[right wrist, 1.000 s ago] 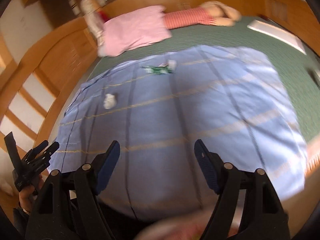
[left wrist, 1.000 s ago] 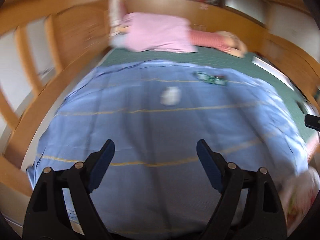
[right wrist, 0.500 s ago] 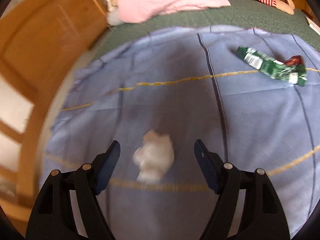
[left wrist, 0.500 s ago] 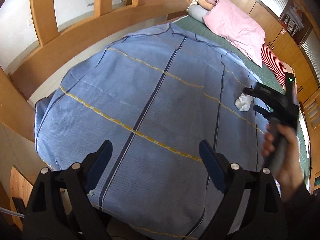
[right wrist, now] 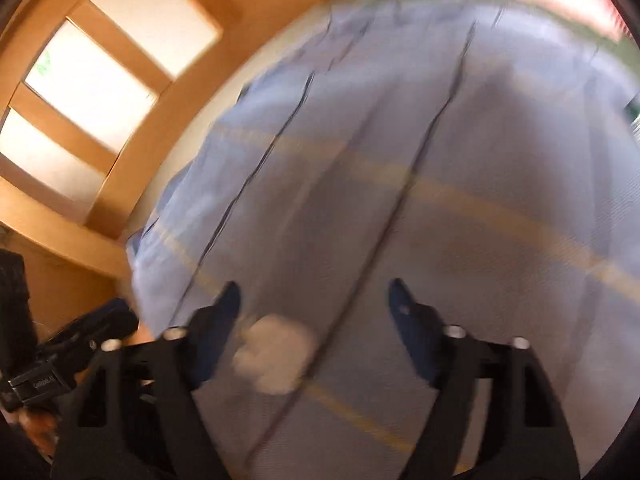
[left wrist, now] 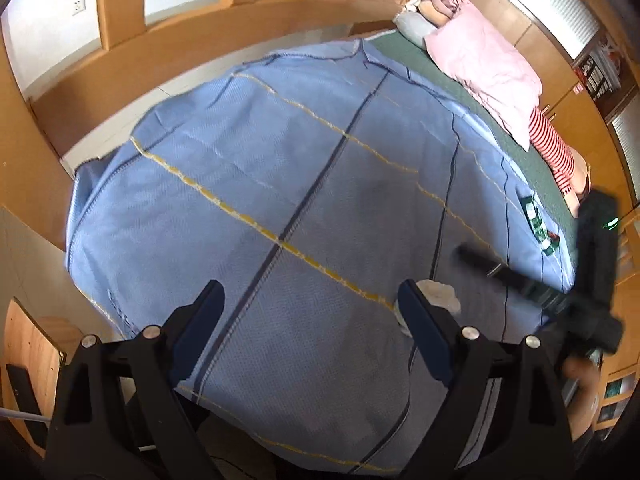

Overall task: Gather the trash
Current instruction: 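Grasp the white tissue with the left tool while the right tool grasps the green wafer bag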

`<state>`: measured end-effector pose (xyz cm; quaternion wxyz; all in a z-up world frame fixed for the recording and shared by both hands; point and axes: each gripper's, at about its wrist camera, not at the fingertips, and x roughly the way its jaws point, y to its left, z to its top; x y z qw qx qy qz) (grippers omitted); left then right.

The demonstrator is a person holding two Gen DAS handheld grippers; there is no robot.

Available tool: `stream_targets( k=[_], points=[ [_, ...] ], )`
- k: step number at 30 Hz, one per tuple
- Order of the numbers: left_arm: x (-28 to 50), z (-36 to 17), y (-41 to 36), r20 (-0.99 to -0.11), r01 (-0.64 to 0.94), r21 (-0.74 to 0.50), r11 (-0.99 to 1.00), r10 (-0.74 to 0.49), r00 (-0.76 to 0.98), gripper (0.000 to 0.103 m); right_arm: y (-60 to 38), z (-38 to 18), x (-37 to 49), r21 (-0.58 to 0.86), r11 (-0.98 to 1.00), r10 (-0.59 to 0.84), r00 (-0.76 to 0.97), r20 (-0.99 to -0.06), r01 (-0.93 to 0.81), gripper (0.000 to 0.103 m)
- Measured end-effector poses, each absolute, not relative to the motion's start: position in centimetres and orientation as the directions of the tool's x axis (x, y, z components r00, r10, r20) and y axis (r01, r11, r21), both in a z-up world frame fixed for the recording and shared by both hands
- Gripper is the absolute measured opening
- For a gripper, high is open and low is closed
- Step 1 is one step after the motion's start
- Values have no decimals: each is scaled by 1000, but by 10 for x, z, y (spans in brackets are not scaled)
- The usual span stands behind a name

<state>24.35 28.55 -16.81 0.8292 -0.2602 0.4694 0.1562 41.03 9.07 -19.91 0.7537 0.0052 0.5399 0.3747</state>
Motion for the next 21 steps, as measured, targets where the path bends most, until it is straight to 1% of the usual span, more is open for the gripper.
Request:
stream_targets(
  k=[1,3,4,5,7,8,9,11,13,14,15,16,17,18,19,21],
  points=[
    [244,-170,283,-864,-497,-280,822,10,503,89,78,-190,420,375,748,554,205,-807,-547,82],
    [245,-174,281,-870,-491,-276,826,2,492,89,52,-177,451,265,841,459,362,-811,-473,86],
    [246,-176,280,-874,-491,-279,825,-5,486,89,37,-172,471,127,901,335,480,-811,-414,87],
    [245,-177,279,-875,-492,-283,824,-13,483,89,28,-171,488,11,931,225,553,-802,-364,87],
    [245,-179,277,-877,-488,-298,820,-32,480,89,11,-177,523,-243,937,-21,653,-757,-251,87],
    [245,-179,275,-877,-484,-301,822,-39,479,89,2,-184,545,-348,917,-135,668,-731,-196,87],
    [246,-179,272,-877,-476,-301,827,-44,479,89,-8,-193,564,-425,891,-219,669,-710,-160,87],
    [247,-180,269,-880,-459,-289,840,-44,474,89,-28,-209,585,-491,861,-305,641,-705,-130,87],
    [248,-181,269,-882,-459,-281,843,-39,469,90,-41,-227,605,-516,848,-350,604,-716,-121,86],
    [247,-182,272,-884,-466,-280,839,-36,466,90,-45,-233,607,-505,854,-344,592,-729,-127,82],
    [248,-183,274,-886,-478,-281,832,-33,463,90,-49,-239,610,-479,866,-316,582,-749,-146,61],
    [247,-184,277,-887,-487,-283,826,-32,461,90,-48,-243,607,-453,876,-292,568,-770,-164,35],
    [248,-185,280,-888,-498,-285,819,-30,459,90,-49,-245,606,-406,895,-251,546,-800,-184,26],
    [248,-186,283,-888,-506,-289,812,-30,459,90,-49,-247,600,-367,911,-216,541,-813,-187,20],
    [248,-185,283,-887,-511,-293,808,-30,460,90,-49,-244,595,-344,920,-194,545,-815,-186,18],
    [248,-185,282,-886,-509,-293,809,-30,463,90,-44,-235,583,-258,938,-100,533,-840,-231,17]
  ],
)
